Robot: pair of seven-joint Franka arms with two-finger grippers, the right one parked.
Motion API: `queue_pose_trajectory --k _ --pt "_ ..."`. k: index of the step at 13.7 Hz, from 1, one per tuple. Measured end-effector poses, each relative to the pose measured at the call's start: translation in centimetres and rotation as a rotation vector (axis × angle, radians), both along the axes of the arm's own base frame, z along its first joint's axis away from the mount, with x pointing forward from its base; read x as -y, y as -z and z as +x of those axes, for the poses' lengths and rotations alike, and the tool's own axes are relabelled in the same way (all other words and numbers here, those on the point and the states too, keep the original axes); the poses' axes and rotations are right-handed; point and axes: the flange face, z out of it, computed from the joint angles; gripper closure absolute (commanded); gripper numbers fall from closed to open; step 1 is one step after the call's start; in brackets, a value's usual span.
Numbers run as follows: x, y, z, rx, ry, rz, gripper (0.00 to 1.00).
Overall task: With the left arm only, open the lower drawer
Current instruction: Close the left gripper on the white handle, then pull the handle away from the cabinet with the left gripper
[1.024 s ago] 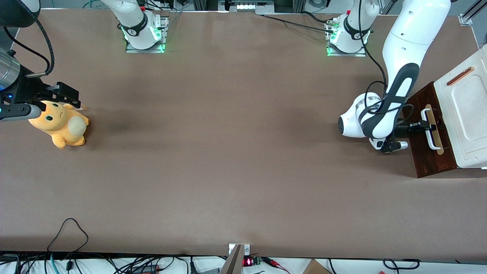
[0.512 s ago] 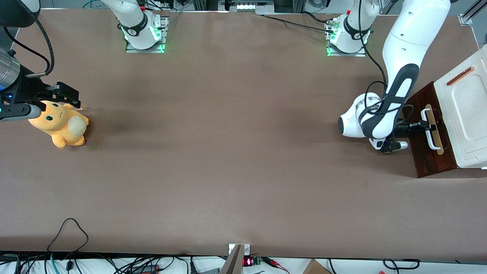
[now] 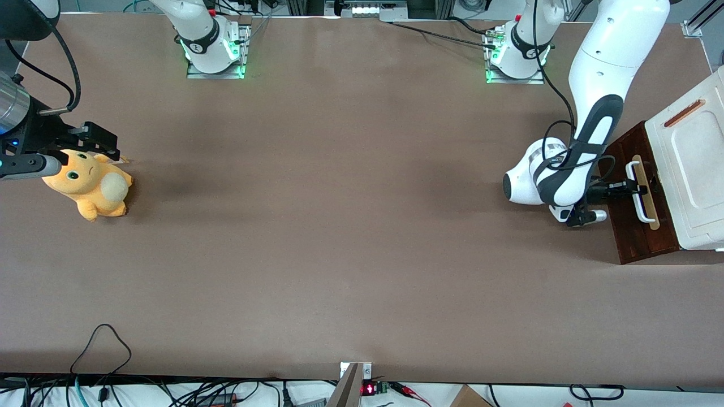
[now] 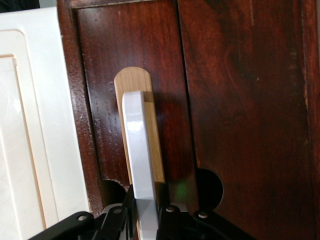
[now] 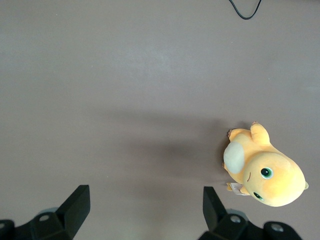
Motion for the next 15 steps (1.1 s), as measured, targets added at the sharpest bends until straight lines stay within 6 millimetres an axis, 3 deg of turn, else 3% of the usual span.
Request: queue_pose_trajectory --k 9,15 --pt "1.1 0.3 -0.1 0.026 0.017 0.003 0.90" --pt "6.5 1.0 -1.0 0.039 0.099 0.028 0.90"
